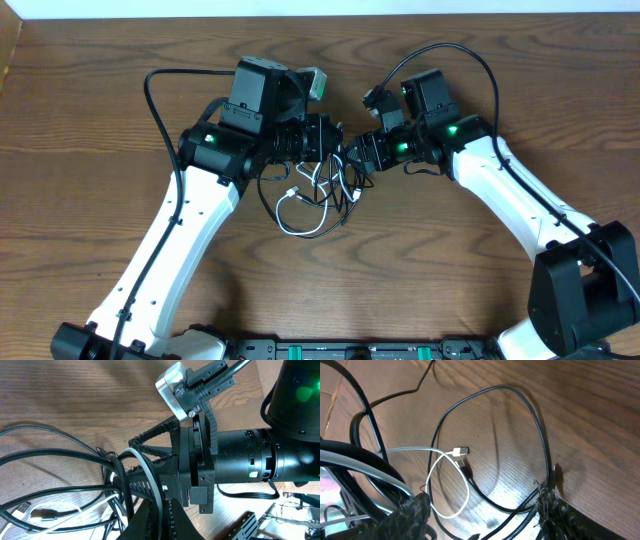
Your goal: Untangle cables
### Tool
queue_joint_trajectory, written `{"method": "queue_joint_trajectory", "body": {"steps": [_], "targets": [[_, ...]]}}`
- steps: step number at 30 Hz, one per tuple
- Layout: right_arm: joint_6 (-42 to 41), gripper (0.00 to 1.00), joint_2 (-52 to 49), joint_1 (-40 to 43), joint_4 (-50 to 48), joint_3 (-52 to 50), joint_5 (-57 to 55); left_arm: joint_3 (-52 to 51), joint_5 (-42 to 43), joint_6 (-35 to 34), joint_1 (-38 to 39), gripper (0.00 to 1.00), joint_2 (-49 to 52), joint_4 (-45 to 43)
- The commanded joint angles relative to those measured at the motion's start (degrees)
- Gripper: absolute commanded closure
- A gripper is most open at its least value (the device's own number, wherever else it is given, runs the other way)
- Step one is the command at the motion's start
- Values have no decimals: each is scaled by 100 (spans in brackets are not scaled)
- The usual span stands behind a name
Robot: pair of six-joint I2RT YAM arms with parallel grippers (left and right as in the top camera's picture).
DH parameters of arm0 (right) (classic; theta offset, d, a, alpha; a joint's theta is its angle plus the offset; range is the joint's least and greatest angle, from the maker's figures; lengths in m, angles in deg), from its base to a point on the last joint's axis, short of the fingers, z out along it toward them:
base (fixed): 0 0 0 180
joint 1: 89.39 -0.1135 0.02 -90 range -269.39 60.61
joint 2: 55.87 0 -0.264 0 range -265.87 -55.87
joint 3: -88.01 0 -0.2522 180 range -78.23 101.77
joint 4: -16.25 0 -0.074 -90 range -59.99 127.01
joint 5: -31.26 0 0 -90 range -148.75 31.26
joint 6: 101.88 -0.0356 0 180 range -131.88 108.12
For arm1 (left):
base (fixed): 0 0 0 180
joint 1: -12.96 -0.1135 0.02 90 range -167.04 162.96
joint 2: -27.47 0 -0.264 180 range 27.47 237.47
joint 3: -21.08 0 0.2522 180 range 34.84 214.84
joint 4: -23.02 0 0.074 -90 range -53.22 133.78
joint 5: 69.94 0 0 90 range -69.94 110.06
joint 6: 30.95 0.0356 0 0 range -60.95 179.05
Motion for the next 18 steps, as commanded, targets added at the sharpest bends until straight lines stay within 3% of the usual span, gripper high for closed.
{"method": "queue_joint_trajectory", "body": {"steps": [1,18], "targets": [[87,33,-35,-52,-17,50,70,120,-31,48,-9,93,-15,-24],[192,34,-131,-304,-105,50,-339,120,-31,48,-9,93,-15,-26]]}}
